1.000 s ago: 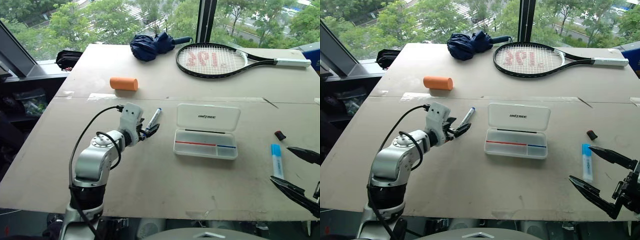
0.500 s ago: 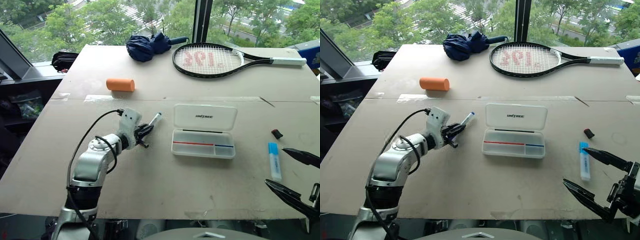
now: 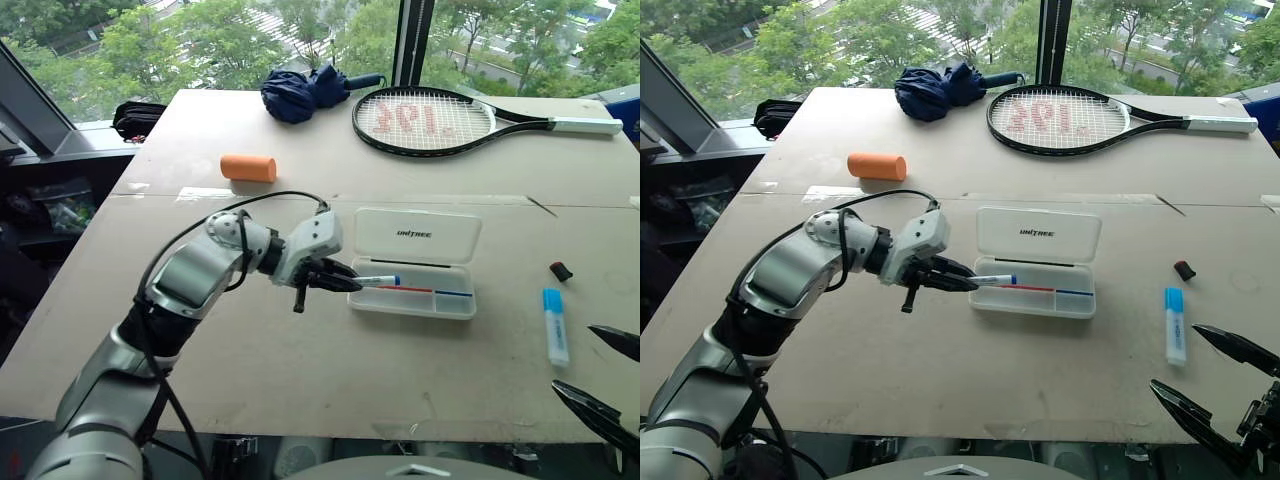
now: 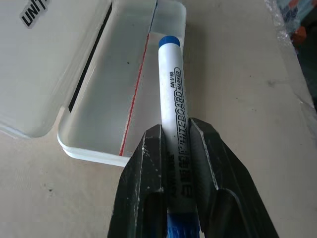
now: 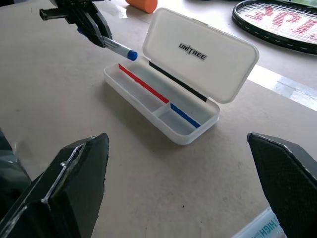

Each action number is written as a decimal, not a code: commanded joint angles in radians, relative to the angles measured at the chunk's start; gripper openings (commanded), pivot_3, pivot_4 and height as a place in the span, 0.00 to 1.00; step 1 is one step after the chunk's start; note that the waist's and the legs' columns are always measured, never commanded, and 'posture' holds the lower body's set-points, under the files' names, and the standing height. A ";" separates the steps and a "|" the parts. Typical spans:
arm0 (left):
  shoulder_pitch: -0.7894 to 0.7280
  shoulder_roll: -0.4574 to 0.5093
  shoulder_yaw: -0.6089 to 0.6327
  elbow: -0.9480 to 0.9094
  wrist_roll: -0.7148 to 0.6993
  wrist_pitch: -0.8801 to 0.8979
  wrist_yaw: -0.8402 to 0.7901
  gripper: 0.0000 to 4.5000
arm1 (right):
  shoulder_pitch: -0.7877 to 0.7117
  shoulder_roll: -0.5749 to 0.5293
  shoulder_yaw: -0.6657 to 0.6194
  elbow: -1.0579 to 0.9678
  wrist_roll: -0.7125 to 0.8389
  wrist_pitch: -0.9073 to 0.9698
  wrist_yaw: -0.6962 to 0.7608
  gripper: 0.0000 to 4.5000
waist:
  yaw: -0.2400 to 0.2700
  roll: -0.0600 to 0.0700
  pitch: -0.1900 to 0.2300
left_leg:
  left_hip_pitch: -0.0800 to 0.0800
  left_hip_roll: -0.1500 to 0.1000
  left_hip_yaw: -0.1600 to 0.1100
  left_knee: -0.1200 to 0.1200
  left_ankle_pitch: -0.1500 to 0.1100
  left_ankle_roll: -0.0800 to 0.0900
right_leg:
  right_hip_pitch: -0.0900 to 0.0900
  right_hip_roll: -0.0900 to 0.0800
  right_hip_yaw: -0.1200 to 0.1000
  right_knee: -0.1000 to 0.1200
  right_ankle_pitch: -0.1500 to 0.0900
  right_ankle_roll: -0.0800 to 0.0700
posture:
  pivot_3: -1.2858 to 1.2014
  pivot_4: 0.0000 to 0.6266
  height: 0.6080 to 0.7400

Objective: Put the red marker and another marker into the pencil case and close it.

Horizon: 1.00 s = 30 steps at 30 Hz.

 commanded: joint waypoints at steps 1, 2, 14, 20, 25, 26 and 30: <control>-0.055 -0.064 -0.068 0.048 0.067 -0.055 0.004 0.03 | 0.038 0.018 -0.060 -0.019 0.018 -0.034 0.008 1.00 | -0.007 0.000 0.000 | 0.000 0.000 0.000 0.000 0.000 0.000 | 0.000 0.000 0.000 0.000 0.000 0.000 | 0.52 0.24 0.93; -0.066 -0.088 -0.078 0.066 0.080 -0.069 0.013 0.03 | 0.050 0.025 -0.068 -0.025 0.021 -0.038 0.008 1.00 | -0.009 0.000 0.000 | 0.000 0.000 0.000 0.000 0.000 0.000 | 0.000 0.000 0.000 0.000 0.000 0.000 | 0.52 0.24 0.93; -0.180 -0.229 -0.122 0.360 0.223 -0.304 -0.003 0.03 | 0.114 0.081 -0.069 -0.063 0.017 -0.073 -0.018 1.00 | -0.007 0.000 0.000 | 0.000 0.001 0.000 0.000 0.000 0.000 | -0.001 0.001 0.000 0.000 0.000 0.000 | 0.52 0.24 0.93; -0.208 -0.308 -0.126 0.453 0.276 -0.345 0.017 0.03 | 0.144 0.096 -0.076 -0.083 0.024 -0.082 -0.027 1.00 | -0.006 0.000 0.001 | -0.001 0.001 0.000 0.000 0.000 0.000 | -0.001 0.001 0.000 0.000 0.000 0.000 | 0.52 0.24 0.93; -0.207 -0.337 -0.105 0.466 0.284 -0.341 0.015 0.34 | 0.155 0.094 -0.081 -0.090 0.031 -0.083 -0.035 1.00 | -0.007 0.000 0.001 | -0.001 0.001 -0.001 0.000 0.000 0.000 | -0.001 0.001 0.000 0.000 0.000 0.000 | 0.52 0.24 0.93; -0.205 -0.332 -0.095 0.455 0.280 -0.336 0.013 0.44 | 0.155 0.090 -0.081 -0.091 0.032 -0.080 -0.039 1.00 | -0.007 0.000 0.001 | -0.001 0.001 -0.001 0.000 0.000 0.000 | -0.002 0.001 0.000 0.000 0.000 0.000 | 0.52 0.24 0.93; -0.168 -0.269 -0.039 0.328 0.220 -0.255 -0.029 0.77 | 0.142 0.071 -0.086 -0.092 0.054 -0.034 -0.109 1.00 | -0.011 0.000 0.001 | -0.001 0.001 -0.001 0.000 0.000 0.000 | -0.002 0.001 0.000 0.000 0.000 0.000 | 0.52 0.24 0.93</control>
